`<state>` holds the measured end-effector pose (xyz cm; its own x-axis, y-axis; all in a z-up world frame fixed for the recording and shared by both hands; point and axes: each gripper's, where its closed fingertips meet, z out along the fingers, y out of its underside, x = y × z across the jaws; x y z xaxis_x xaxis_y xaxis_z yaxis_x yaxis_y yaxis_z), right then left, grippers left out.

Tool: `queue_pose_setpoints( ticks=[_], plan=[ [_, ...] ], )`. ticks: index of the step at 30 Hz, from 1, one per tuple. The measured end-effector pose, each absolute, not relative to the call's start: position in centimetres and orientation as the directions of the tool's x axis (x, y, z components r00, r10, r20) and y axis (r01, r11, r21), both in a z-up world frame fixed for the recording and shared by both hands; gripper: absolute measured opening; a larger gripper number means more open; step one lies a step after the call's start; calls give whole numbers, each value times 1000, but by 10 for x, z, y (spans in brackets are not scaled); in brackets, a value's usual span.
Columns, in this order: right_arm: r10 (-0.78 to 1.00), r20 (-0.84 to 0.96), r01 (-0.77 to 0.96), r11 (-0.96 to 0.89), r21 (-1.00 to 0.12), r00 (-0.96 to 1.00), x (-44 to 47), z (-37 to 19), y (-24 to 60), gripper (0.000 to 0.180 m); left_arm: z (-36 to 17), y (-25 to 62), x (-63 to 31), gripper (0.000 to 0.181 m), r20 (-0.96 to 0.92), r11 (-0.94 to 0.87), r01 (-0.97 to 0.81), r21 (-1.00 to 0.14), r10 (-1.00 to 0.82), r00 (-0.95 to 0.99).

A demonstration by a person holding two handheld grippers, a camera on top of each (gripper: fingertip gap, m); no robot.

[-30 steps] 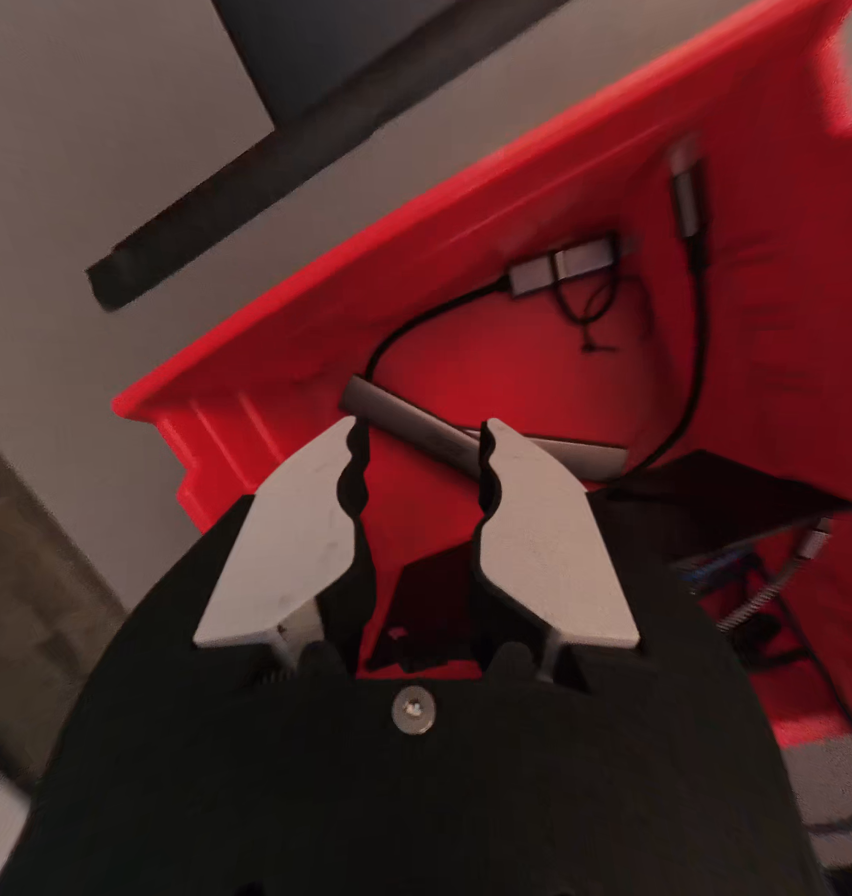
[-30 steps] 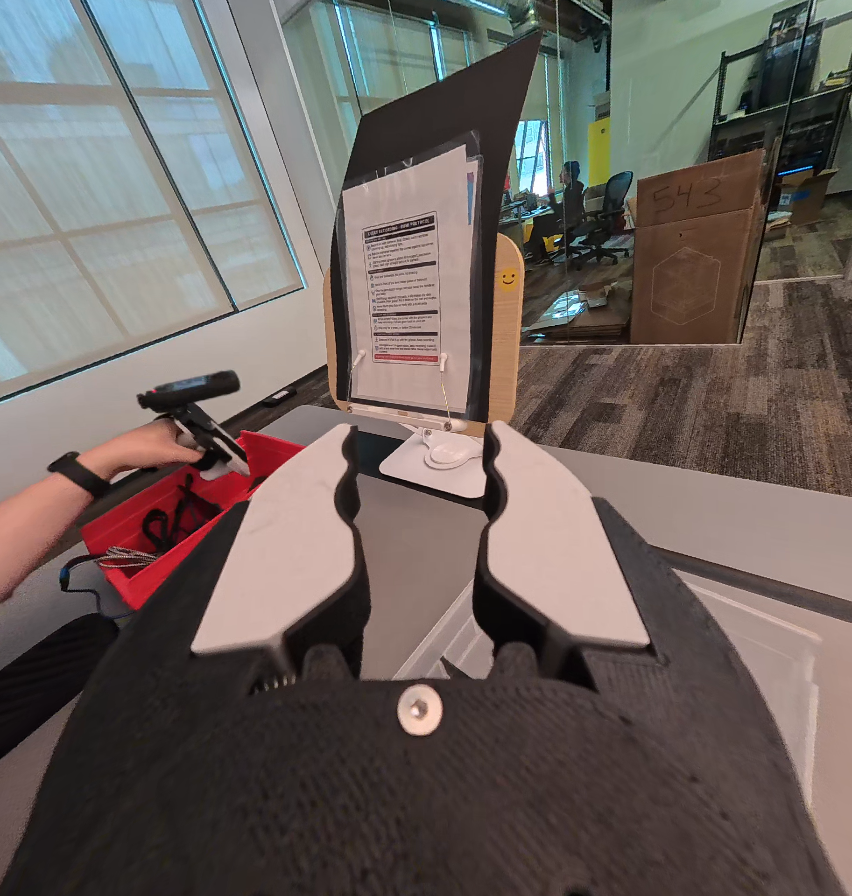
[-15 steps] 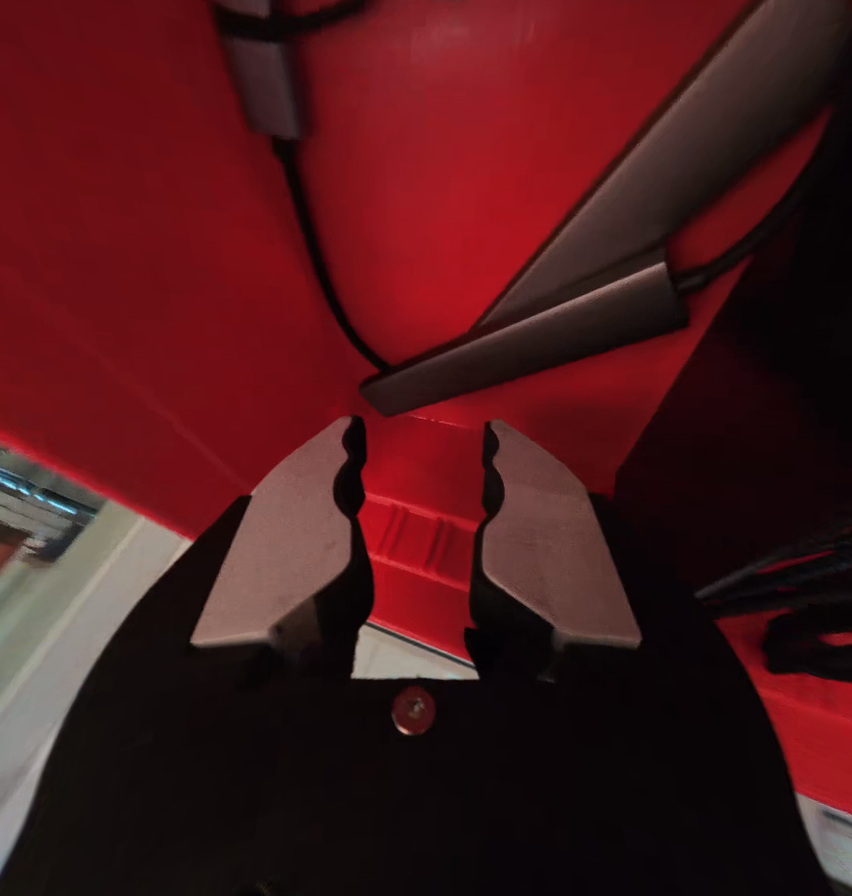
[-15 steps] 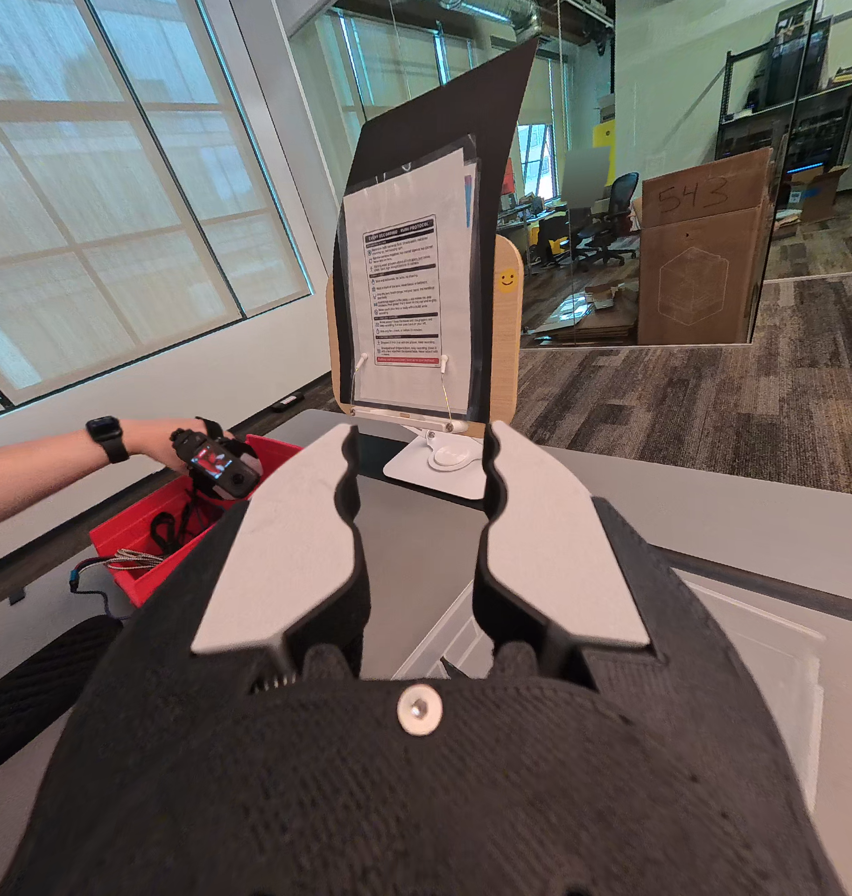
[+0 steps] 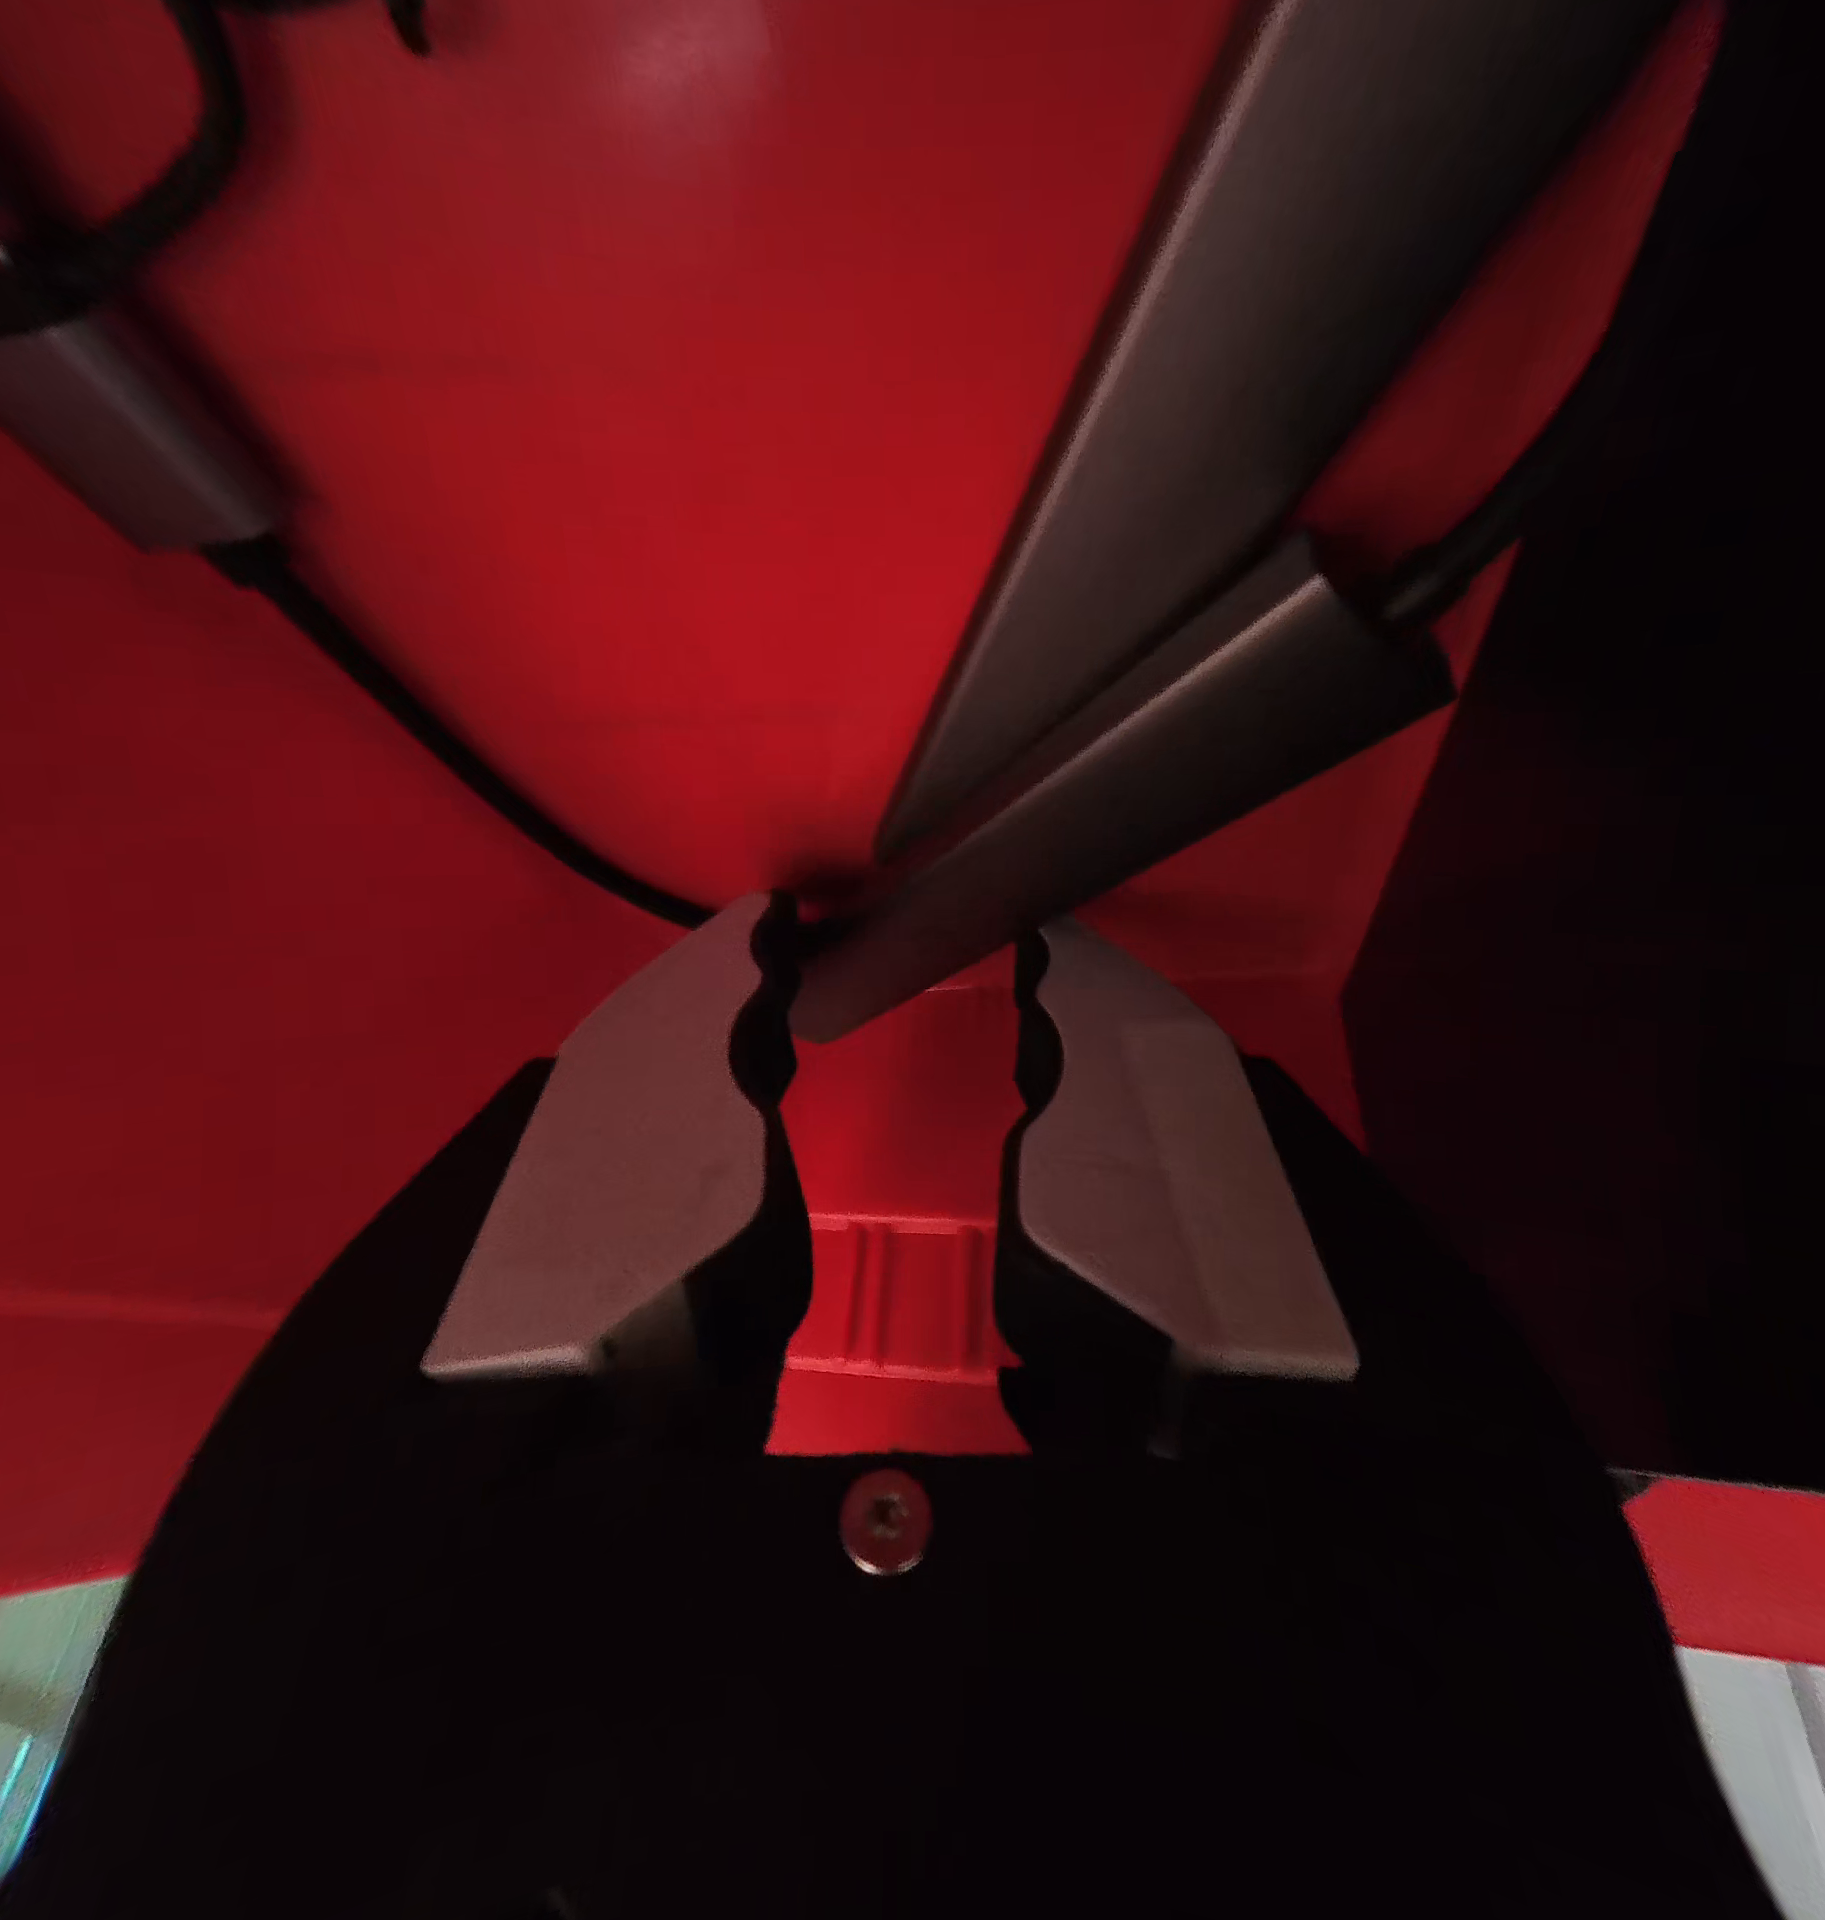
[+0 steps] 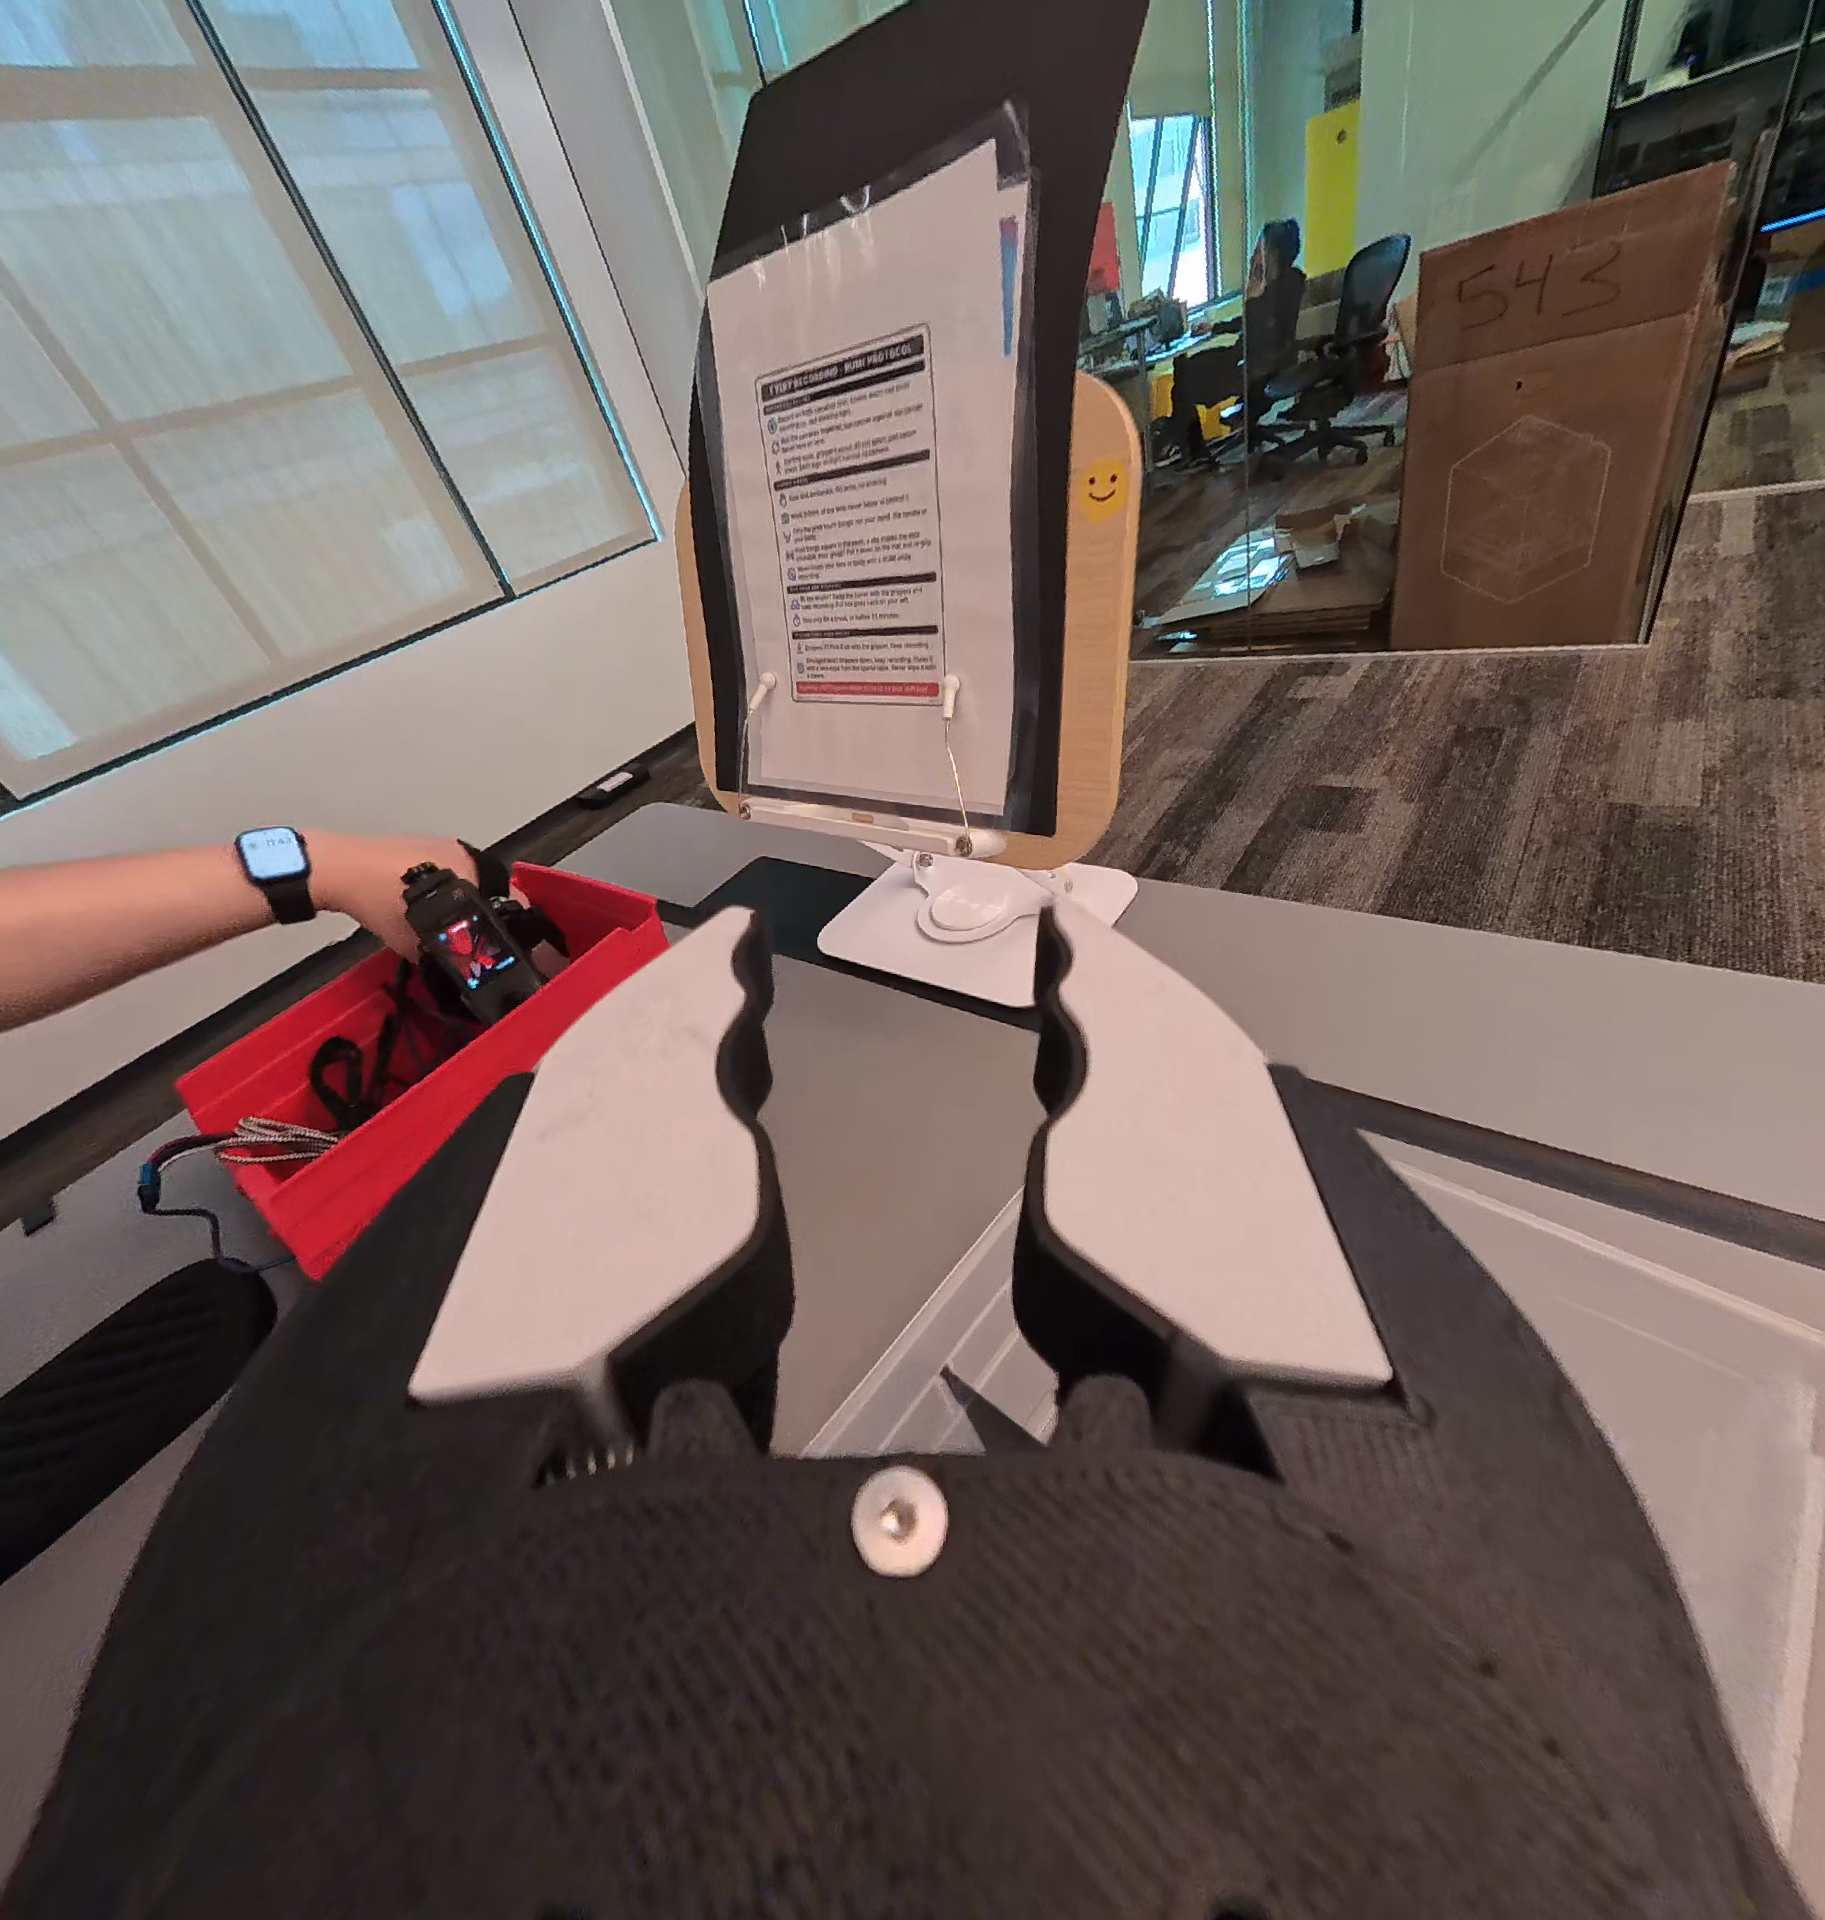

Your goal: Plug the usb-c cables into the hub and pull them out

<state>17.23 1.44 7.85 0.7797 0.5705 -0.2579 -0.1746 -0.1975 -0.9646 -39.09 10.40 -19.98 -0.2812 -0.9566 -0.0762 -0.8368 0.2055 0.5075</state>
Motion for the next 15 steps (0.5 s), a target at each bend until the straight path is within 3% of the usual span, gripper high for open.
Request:
queue_pose_setpoints(
  ticks=[7, 15],
  plan=[
    [584, -249, -154, -209, -966, 773, 169, 77, 13, 49, -179, 109, -400, 35, -168, 120, -810, 575, -951, -260],
    [609, -266, -187, -192, -963, 747, 170, 85, 7, 49, -86, 98, -385, 26, -307, -85, -837, 540, -946, -102]
  ],
)
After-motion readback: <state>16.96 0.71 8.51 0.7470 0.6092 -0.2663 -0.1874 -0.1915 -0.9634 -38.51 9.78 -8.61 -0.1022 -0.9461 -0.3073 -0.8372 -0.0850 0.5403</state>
